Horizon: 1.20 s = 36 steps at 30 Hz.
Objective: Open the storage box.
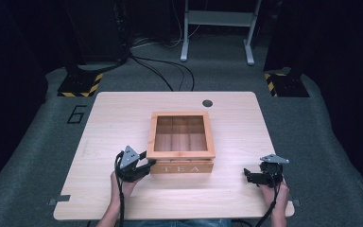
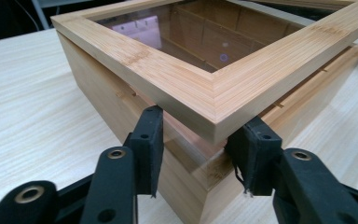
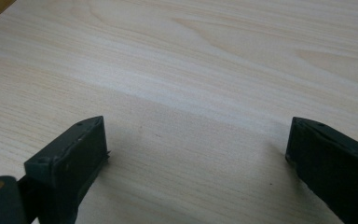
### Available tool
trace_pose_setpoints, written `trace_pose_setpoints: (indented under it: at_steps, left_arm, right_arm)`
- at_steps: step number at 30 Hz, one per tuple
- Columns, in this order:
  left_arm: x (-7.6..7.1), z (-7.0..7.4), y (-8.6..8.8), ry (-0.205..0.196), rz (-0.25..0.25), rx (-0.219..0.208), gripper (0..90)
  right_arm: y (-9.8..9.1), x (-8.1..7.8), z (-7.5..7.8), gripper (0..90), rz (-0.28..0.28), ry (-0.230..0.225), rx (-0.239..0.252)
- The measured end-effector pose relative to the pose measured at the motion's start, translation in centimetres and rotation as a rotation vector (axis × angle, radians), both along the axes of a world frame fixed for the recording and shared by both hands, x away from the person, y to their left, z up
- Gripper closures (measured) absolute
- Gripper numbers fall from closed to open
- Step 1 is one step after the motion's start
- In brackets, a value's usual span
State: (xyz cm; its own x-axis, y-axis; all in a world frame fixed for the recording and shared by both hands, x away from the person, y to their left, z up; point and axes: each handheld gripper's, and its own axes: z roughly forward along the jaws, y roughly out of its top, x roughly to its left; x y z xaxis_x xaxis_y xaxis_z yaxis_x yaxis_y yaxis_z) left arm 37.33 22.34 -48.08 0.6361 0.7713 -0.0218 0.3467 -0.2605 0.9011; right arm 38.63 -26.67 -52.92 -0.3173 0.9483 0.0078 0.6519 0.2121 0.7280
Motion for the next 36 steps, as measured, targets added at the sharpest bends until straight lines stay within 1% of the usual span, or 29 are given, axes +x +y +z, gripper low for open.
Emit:
trace_pose_setpoints:
  at_steps: [3,4,6,9,12,13,14,15,16,18,19,21,22,23,24,25,26,27,28,29,30,31,32,33,34,35,36]
  left_arm:
    - [0.0,0.0,0.1,0.008,-0.007,-0.004,53.0]
    - [-0.1,0.1,0.3,0.012,-0.014,0.0,52.0]
    - [-0.1,0.0,0.4,0.018,-0.017,-0.006,50.1]
    - [-0.1,0.0,0.7,0.038,-0.027,0.001,44.6]
    - [-0.1,-0.4,0.5,0.071,-0.028,0.026,36.2]
    - [-0.2,-0.7,0.5,0.077,-0.031,0.004,32.9]
    - [-0.2,-0.7,0.6,0.073,-0.03,0.001,28.3]
    - [-0.3,-0.7,0.6,0.079,-0.026,0.005,25.2]
    - [-0.3,-0.7,0.6,0.076,-0.024,0.01,21.6]
    - [-0.4,-0.9,0.6,0.094,-0.025,0.017,17.7]
    - [-0.5,-1.2,0.7,0.098,-0.021,0.035,15.5]
    - [-0.9,-1.8,0.9,0.132,-0.019,0.057,13.3]
    - [-1.1,-2.1,0.9,0.144,-0.017,0.071,10.7]
    - [-1.2,-2.4,1.1,0.153,-0.016,0.09,9.6]
    - [-1.5,-2.9,1.1,0.176,-0.003,0.113,8.9]
    - [-1.7,-3.3,1.3,0.189,0.003,0.138,7.0]
    - [-1.8,-3.6,1.4,0.207,0.004,0.151,5.4]
    - [-2.0,-4.0,1.6,0.23,0.002,0.189,4.6]
    - [-2.1,-4.3,1.7,0.234,0.011,0.199,2.9]
    - [-2.3,-4.5,1.9,0.251,0.018,0.223,2.4]
    - [-2.4,-4.7,2.1,0.256,0.025,0.233,1.8]
    - [-2.6,-4.8,2.2,0.252,0.04,0.247,0.9]
    - [-2.7,-4.9,2.3,0.245,0.047,0.249,0.6]
    - [-2.8,-4.9,2.5,0.247,0.049,0.255,0.2]
    - [-2.8,-4.9,2.6,0.245,0.047,0.252,0.2]
    - [-2.9,-5.0,2.6,0.236,0.055,0.247,0.2]
    - [-2.9,-5.1,2.5,0.233,0.064,0.23,0.1]
  right_arm:
    - [-0.1,0.0,0.0,4.8,0.006,0.0,-0.007]
    - [-0.1,0.0,0.0,4.8,0.004,0.0,-0.006]
    - [0.0,0.0,0.0,4.8,0.0,-0.001,0.0]
    - [0.0,0.0,0.0,4.8,0.0,0.0,0.0]
    - [0.0,0.0,0.0,4.8,0.0,0.0,0.0]
    - [0.0,0.0,0.0,4.8,0.0,0.0,0.0]
    - [0.0,0.0,0.0,4.8,0.002,0.0,-0.002]
    - [0.0,0.0,0.0,4.8,0.0,0.0,0.0]
    - [0.0,0.0,0.0,4.8,0.0,0.0,0.0]
    - [0.0,0.0,0.0,4.8,0.0,0.0,0.0]
    - [0.0,0.0,0.0,4.9,0.0,0.0,0.0]
    - [0.0,0.0,0.0,4.8,0.0,0.0,-0.001]
    - [0.0,0.0,0.0,4.8,0.001,0.0,-0.001]
    - [0.0,0.0,0.0,4.8,0.001,0.0,-0.001]
    - [0.0,0.0,0.0,4.9,0.001,0.0,-0.001]
    - [0.0,0.0,0.0,4.9,0.001,0.0,-0.001]
    - [0.0,0.0,0.0,4.9,0.001,0.0,-0.001]
    - [0.0,0.0,0.0,4.9,0.001,0.0,-0.001]
    - [0.0,0.0,0.0,4.8,0.001,0.0,-0.001]
    - [0.0,0.0,0.0,4.8,0.001,0.0,-0.001]
    - [0.0,0.0,0.0,4.8,0.001,0.0,-0.001]
    - [0.0,0.0,0.0,4.8,0.001,0.0,-0.001]
    - [0.0,0.0,0.0,4.8,0.001,0.0,-0.001]
    - [0.0,0.0,0.0,4.8,0.001,0.0,-0.001]
    - [0.0,0.0,0.0,4.8,0.001,0.0,-0.001]
    - [0.0,0.0,0.0,4.8,0.001,0.0,-0.001]
    - [0.0,0.0,0.0,4.8,0.0,0.0,-0.001]
